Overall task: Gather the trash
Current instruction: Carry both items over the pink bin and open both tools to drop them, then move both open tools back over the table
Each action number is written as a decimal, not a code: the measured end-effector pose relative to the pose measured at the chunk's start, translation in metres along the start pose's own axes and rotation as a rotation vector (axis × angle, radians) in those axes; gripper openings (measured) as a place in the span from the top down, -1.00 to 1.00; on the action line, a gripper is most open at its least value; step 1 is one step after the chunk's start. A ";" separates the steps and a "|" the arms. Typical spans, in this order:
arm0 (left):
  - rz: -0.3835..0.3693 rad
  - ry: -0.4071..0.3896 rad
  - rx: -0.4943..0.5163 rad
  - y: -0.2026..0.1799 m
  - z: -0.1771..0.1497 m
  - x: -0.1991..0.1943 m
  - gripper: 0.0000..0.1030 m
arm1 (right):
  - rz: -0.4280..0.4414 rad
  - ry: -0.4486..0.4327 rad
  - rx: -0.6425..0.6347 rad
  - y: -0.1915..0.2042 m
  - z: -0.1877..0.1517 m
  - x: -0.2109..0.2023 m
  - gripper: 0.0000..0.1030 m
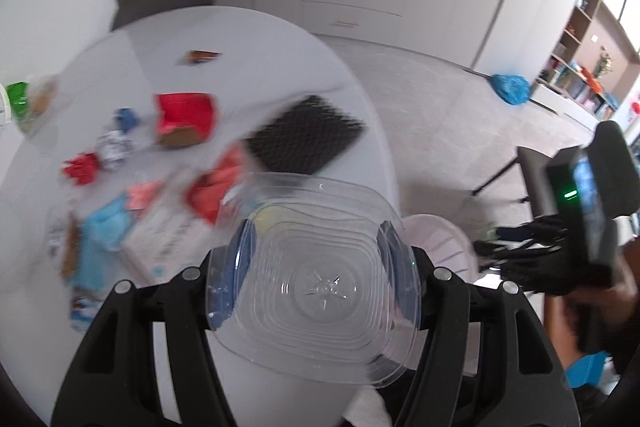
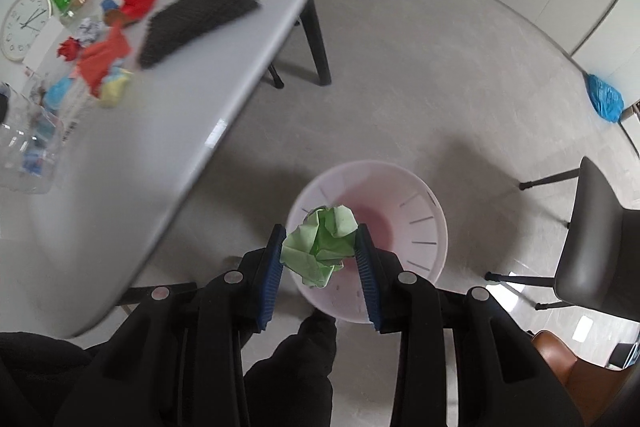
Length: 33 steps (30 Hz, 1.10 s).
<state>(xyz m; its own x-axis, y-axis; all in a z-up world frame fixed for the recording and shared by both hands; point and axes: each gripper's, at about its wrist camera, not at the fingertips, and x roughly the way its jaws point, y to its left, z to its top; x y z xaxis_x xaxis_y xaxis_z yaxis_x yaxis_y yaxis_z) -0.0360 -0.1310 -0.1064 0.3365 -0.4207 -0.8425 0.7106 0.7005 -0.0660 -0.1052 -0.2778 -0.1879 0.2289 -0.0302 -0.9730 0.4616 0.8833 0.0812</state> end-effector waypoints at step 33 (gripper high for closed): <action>-0.144 0.148 0.194 -0.163 0.022 0.067 -0.80 | -0.107 -0.100 0.168 -0.126 -0.004 -0.036 -0.95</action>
<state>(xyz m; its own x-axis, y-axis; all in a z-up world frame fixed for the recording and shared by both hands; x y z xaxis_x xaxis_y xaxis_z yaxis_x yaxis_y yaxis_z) -0.1155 -0.2859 -0.1400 0.1398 -0.4086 -0.9020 0.8545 0.5101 -0.0986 -0.1752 -0.3863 -0.1636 0.2514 -0.1731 -0.9523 0.6225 0.7823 0.0222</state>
